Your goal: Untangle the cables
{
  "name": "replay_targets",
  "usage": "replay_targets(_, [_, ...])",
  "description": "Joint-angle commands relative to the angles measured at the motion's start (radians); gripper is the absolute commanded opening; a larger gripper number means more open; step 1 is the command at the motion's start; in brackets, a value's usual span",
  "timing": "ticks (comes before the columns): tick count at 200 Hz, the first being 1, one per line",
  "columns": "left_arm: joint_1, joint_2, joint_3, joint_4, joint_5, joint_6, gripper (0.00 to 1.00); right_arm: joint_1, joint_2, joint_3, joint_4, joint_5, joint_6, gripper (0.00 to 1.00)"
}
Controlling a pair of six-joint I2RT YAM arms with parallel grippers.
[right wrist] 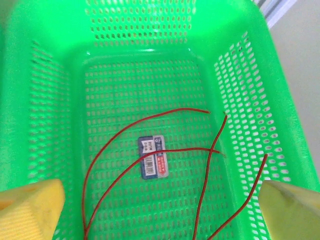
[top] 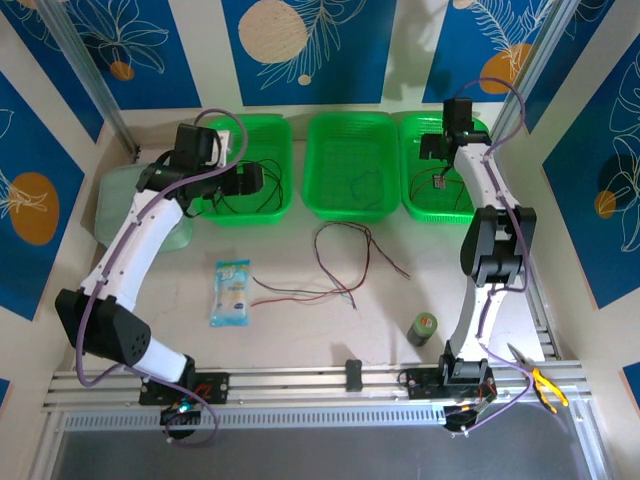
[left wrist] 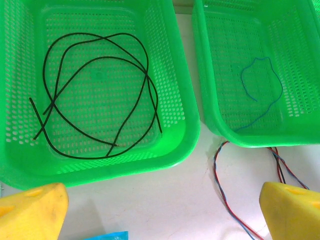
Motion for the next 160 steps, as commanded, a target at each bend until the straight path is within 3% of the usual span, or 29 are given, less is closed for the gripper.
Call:
replay_targets(1, [-0.022,-0.016,-0.008,0.004,0.011,-0.021,0.97,0.032,-0.101,-0.099,0.099,0.059,-0.062,0.99])
replay_targets(54, [-0.066,-0.005,-0.05,0.007,0.0,-0.044,0.98,0.137,-0.392,-0.358,0.159,-0.049,-0.15,0.99])
replay_targets(110, [-0.107,-0.022,-0.147,0.013,0.002,-0.08,0.98,0.406,-0.619,-0.61,0.147,-0.091,-0.184,0.99])
replay_targets(160, [-0.115,-0.096,-0.299,0.025,-0.012,-0.137,0.98,0.659,-0.799,-0.873,0.192,-0.32,-0.105,0.8])
